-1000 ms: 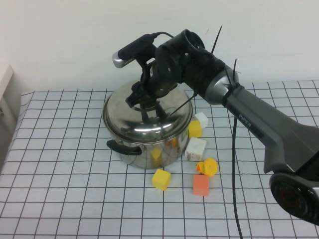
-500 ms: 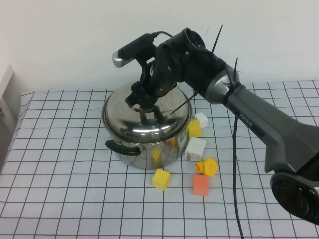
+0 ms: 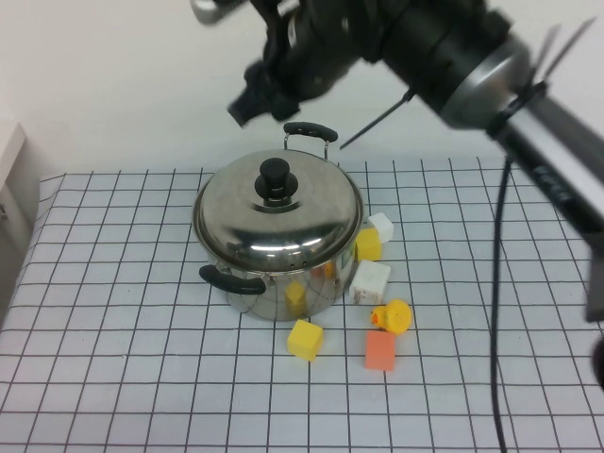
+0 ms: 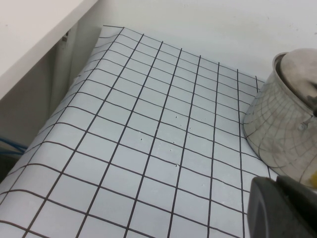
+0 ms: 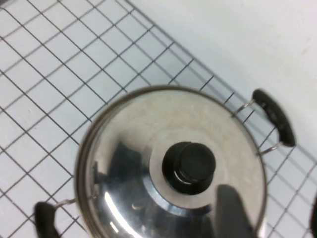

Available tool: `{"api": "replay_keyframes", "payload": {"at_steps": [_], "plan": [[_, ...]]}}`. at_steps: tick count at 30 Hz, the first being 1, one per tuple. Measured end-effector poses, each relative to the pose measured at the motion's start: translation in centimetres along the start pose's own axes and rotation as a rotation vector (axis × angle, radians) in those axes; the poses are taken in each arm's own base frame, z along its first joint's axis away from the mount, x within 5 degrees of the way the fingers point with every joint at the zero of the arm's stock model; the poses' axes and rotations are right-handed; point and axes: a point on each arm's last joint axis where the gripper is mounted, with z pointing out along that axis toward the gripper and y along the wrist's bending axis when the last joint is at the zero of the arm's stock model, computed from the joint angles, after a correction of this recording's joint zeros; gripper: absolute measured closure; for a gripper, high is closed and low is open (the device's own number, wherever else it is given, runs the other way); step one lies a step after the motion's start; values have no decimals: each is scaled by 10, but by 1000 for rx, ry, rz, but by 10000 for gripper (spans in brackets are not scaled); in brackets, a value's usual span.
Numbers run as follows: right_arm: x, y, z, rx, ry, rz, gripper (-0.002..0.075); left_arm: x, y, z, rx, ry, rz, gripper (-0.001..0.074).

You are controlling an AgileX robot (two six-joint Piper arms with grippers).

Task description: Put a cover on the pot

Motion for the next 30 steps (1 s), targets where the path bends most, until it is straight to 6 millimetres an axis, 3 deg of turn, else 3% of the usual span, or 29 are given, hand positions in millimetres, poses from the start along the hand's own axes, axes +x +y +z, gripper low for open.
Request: {"api": "replay_keyframes", "payload": {"at_steps": [7, 11, 17, 23, 30], "plan": [[-23, 19, -95, 4, -126, -78, 673, 0, 0, 0, 0, 0, -4, 738], [-25, 23, -137, -10, -164, -104, 717, 0, 0, 0, 0, 0, -4, 738], [-24, 26, -177, -29, -209, -153, 727, 0, 0, 0, 0, 0, -4, 738], [0, 14, -220, -32, -174, -178, 727, 0, 0, 0, 0, 0, -4, 738], [59, 0, -258, -20, -138, -183, 728, 0, 0, 0, 0, 0, -4, 738]]}}
